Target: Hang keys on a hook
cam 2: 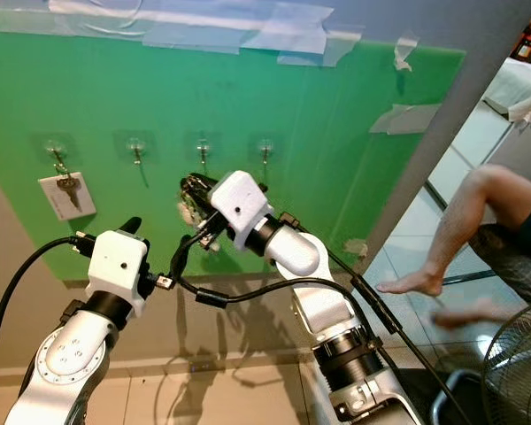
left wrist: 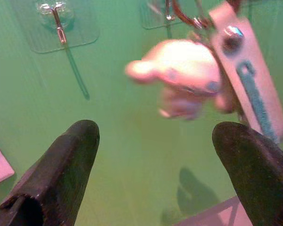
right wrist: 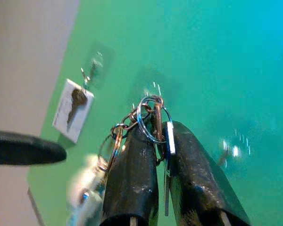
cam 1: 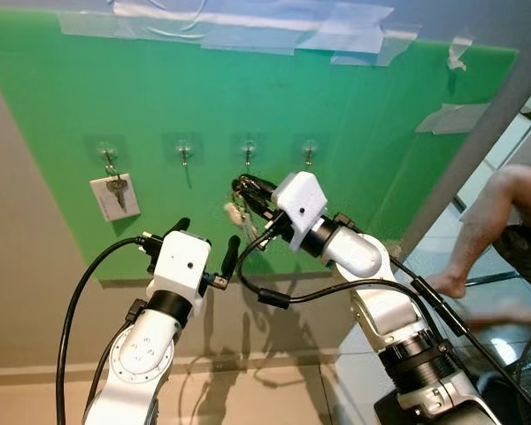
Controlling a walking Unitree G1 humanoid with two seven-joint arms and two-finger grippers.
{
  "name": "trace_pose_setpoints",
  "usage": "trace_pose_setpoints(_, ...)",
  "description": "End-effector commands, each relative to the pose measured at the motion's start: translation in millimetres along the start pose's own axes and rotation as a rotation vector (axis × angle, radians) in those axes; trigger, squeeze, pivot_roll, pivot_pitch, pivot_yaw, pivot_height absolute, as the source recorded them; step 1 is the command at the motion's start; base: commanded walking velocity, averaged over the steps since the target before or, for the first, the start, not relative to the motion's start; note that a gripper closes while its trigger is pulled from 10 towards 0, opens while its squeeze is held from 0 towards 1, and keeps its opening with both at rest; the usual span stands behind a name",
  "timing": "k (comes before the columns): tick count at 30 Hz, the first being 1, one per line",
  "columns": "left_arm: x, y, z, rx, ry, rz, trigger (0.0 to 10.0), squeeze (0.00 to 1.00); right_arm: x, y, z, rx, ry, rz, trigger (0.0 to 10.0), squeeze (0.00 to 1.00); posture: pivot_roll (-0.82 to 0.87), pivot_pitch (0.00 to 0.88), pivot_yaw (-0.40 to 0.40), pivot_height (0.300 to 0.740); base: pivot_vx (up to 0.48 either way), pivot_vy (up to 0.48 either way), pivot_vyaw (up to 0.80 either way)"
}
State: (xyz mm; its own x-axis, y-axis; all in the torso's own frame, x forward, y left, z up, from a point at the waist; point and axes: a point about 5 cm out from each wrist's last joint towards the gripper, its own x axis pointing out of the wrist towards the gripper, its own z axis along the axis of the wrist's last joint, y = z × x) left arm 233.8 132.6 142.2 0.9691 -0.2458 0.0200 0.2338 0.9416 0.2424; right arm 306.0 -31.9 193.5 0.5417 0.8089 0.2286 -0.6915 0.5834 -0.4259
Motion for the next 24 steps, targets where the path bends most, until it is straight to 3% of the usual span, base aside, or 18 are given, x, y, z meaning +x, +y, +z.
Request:
trace_pose_setpoints(1,1.8,-2.2,0.8,0.002,-0.009,-0.016,10.0,0.0,2.6,-4.1,3.4,-0.039,-0.015,0.016,0.0,0.0,0.03,0.0,-0.081,0.74,0.0,0.0,0.0)
trace_pose_setpoints(9,1.8,-1.3,1.0,0.008,-0.01,-0.019,10.0,0.0,13.0,-8.7,3.9,-0.08,-0.03,0.032,0.0,0.0,0.03,0.0,-0.08,0.74,0.0,0.0,0.0)
trace_pose_setpoints(18,2.4,-0.7,1.4,0.012,-0.013,-0.02,10.0,0.0,20.4,-20.4,-11.3,-0.025,0.017,-0.031,0.0,0.0,0.04,0.0,-0.078,0.74,0.0,0.0,0.0)
trace_pose_setpoints(24,2.1,0.1,1.8,0.018,-0.013,-0.021,10.0,0.0,24.1,-26.5,-15.1,-0.075,0.036,-0.022,0.0,0.0,0.04,0.0,-0.077,0.74,0.0,0.0,0.0)
